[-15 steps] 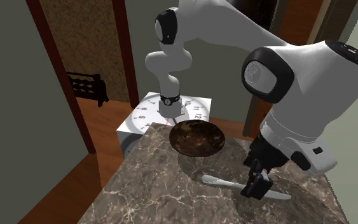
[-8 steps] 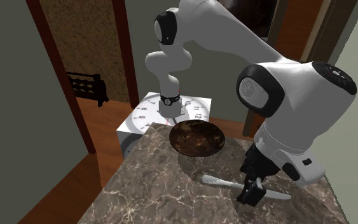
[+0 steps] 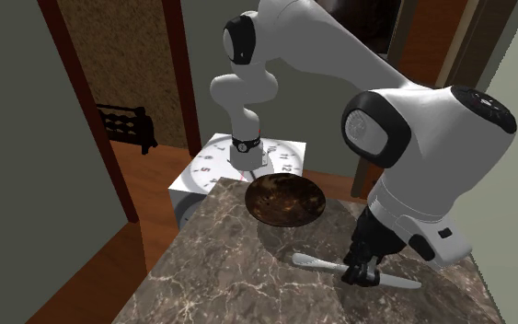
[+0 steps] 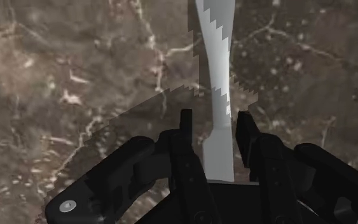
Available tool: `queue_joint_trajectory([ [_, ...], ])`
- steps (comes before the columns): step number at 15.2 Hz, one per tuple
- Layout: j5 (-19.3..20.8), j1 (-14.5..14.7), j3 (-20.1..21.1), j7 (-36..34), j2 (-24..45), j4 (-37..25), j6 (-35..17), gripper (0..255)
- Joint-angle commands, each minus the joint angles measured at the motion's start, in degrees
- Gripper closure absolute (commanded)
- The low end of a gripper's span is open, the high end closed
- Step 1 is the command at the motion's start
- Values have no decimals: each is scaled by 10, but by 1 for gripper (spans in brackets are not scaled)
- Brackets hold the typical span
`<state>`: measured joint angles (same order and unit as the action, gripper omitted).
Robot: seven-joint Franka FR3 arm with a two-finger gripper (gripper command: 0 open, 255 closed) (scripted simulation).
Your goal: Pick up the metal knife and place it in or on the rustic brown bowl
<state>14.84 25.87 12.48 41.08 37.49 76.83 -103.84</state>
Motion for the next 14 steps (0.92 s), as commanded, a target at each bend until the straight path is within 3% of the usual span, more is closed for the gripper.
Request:
queue_joint_trajectory([
  [1, -1, 1, 1, 0, 3, 2, 2, 255],
  [8, -1, 1, 1, 0, 2, 3, 1, 255],
  [14, -5, 1, 3, 6, -11, -22, 39, 255],
])
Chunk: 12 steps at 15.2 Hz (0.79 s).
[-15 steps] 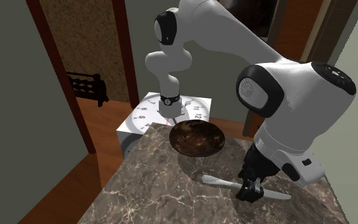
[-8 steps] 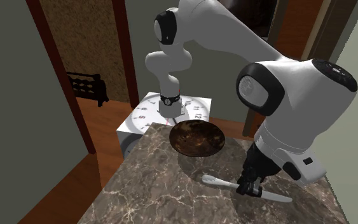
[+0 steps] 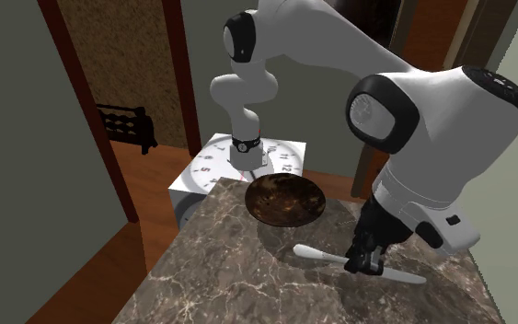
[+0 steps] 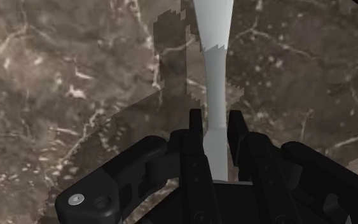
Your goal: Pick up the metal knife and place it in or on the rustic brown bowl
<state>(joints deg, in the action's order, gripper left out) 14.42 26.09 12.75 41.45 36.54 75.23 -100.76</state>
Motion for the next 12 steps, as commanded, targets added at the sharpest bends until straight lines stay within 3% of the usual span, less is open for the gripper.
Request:
queue_joint_trajectory([
  [1, -1, 0, 0, 4, -4, -11, 14, 255],
  [12, -5, 5, 2, 15, -14, -79, 92, 255],
])
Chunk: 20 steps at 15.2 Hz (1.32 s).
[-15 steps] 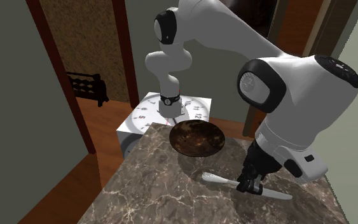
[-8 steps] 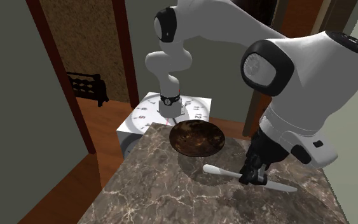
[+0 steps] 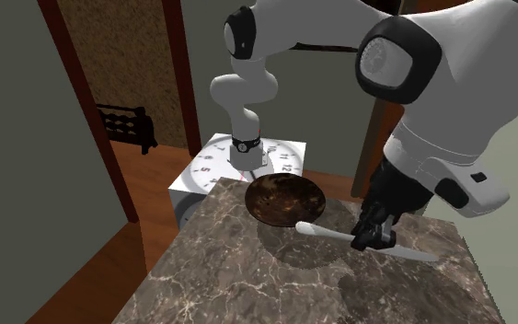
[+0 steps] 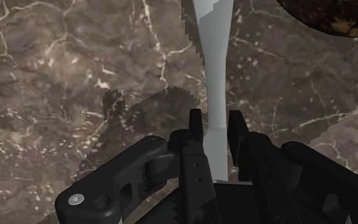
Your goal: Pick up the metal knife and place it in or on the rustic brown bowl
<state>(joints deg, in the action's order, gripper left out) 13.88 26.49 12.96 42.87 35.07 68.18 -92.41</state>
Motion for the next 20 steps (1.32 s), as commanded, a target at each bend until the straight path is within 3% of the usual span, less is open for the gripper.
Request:
queue_joint_trajectory([
  [1, 0, 2, 0, 2, 1, -17, 16, 255],
  [6, 0, 6, 0, 7, 3, -53, 49, 255],
  [12, -28, -46, 6, 21, -175, 214, -45, 255],
  [20, -63, -83, -8, 70, -364, 451, -105, 255],
])
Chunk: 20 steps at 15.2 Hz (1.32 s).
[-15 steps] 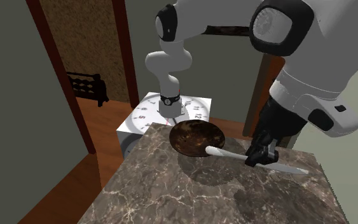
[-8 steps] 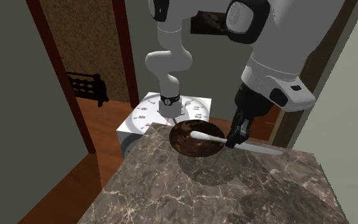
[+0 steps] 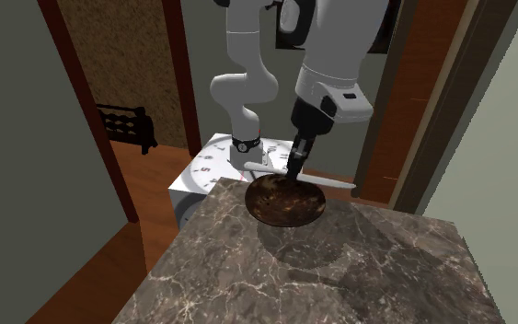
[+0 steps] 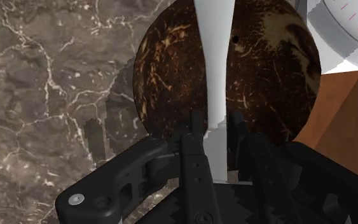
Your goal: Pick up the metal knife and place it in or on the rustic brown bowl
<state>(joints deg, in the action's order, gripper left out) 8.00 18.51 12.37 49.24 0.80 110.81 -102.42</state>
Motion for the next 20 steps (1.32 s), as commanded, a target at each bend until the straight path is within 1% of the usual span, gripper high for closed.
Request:
queue_joint_trajectory([
  [1, -9, -8, -8, 19, -59, 66, -11, 255],
  [16, 4, -8, -7, -2, -19, 141, -122, 255],
  [20, 4, -8, -7, -2, -18, 142, -125, 255],
])
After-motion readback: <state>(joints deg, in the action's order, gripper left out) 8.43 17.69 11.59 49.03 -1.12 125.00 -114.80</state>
